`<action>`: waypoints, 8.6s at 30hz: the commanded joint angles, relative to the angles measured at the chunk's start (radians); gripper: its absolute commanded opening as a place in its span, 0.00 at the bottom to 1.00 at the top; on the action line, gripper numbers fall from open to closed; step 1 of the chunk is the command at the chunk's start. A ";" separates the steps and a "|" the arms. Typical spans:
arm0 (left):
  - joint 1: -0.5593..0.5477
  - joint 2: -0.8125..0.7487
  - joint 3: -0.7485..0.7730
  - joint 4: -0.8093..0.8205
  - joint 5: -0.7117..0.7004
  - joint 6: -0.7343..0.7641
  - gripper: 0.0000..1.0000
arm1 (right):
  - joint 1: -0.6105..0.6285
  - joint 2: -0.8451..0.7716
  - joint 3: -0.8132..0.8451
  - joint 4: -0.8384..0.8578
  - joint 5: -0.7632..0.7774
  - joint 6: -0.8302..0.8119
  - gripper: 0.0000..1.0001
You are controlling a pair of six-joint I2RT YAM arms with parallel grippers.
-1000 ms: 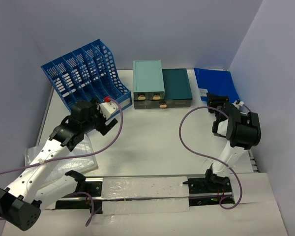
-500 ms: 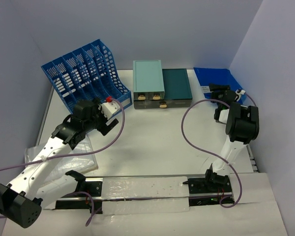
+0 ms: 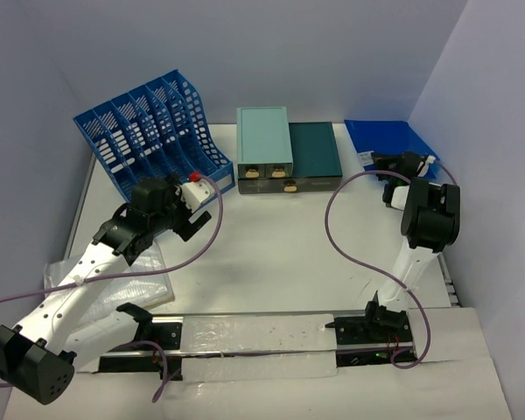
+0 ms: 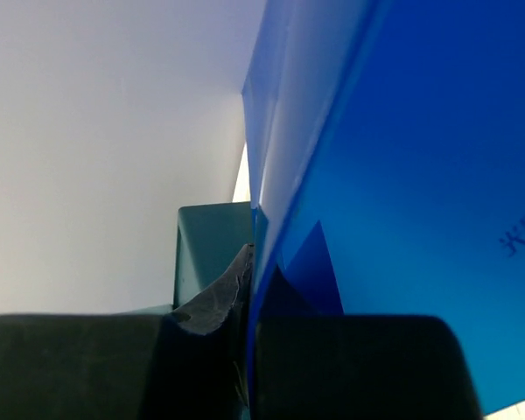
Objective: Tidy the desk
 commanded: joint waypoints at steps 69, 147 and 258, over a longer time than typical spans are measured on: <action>0.176 0.501 0.469 0.586 0.534 -1.182 0.99 | 0.755 -0.834 -0.240 0.176 -0.121 -0.108 0.00; 0.262 0.085 0.250 0.422 0.466 -1.069 0.00 | 1.445 0.053 0.421 0.754 1.361 -2.352 0.77; 0.316 0.020 0.179 0.055 -0.334 -0.368 0.99 | 0.995 0.025 0.851 -0.108 0.229 -1.031 0.00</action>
